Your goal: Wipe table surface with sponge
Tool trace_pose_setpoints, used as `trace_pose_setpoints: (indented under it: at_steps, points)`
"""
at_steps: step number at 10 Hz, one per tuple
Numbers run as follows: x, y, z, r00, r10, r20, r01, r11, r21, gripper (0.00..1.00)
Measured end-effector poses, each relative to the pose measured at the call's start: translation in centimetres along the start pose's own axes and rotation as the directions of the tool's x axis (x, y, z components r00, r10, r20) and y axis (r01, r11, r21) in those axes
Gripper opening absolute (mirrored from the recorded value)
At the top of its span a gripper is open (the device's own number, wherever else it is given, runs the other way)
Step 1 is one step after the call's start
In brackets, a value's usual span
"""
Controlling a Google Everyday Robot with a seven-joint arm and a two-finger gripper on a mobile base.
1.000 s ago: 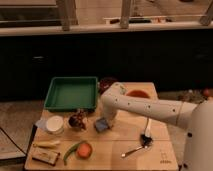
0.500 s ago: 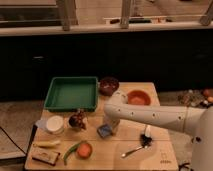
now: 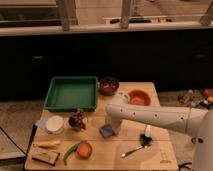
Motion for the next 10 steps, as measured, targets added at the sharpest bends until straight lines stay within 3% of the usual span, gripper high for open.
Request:
trace_pose_setpoints:
  at_steps: [3,5,6,8,10]
  points:
    - [5.1,0.3,-1.4,0.996,0.085,-0.032,-0.085,0.996,0.017,0.0]
    - [8.5,-0.2,-1.8,0.994,0.105,-0.03,-0.105,0.994,0.023,0.0]
    - [9.0,-0.5,-1.7,0.994,0.102,-0.027,-0.102,0.995,0.022,0.0]
    - [8.2,-0.9,-1.2,0.997,0.075,-0.016,-0.074,0.997,0.009,0.0]
    - [4.8,-2.4,-0.1,1.0,0.006,0.002,-0.006,1.0,-0.005,0.0]
